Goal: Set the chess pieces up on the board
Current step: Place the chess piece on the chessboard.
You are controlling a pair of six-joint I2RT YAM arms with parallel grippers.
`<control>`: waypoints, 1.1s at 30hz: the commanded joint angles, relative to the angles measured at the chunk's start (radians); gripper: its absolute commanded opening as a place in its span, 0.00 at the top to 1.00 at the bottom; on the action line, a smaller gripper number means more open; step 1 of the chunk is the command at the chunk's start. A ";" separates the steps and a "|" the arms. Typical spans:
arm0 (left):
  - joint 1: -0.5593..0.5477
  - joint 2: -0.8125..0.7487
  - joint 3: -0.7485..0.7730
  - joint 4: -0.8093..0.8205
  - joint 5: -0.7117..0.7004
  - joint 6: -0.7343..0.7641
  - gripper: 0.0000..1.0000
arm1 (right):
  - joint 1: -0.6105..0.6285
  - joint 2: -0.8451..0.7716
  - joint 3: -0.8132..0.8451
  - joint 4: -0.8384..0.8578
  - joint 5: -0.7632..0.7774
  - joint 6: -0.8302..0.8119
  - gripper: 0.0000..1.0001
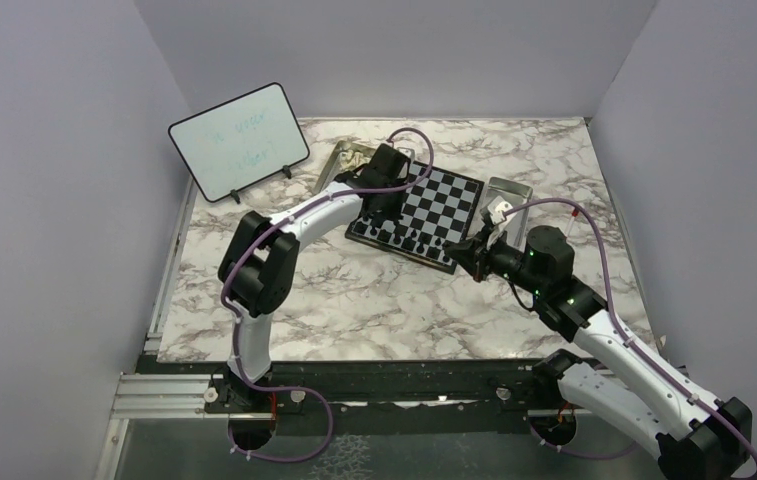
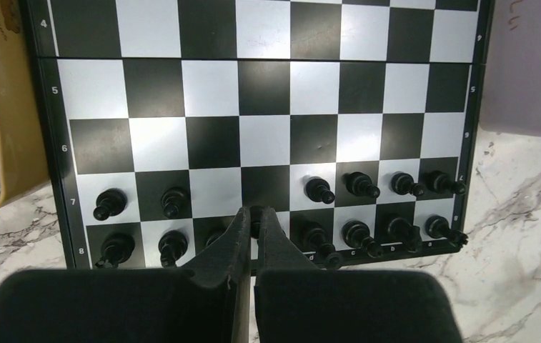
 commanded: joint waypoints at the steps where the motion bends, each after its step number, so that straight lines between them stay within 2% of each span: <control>1: -0.007 0.028 0.025 0.013 -0.082 0.031 0.99 | 0.006 -0.007 -0.005 -0.022 0.017 -0.005 0.99; 33: -0.004 0.075 0.024 0.013 -0.161 0.104 1.00 | 0.006 0.007 0.002 -0.026 0.035 -0.013 0.99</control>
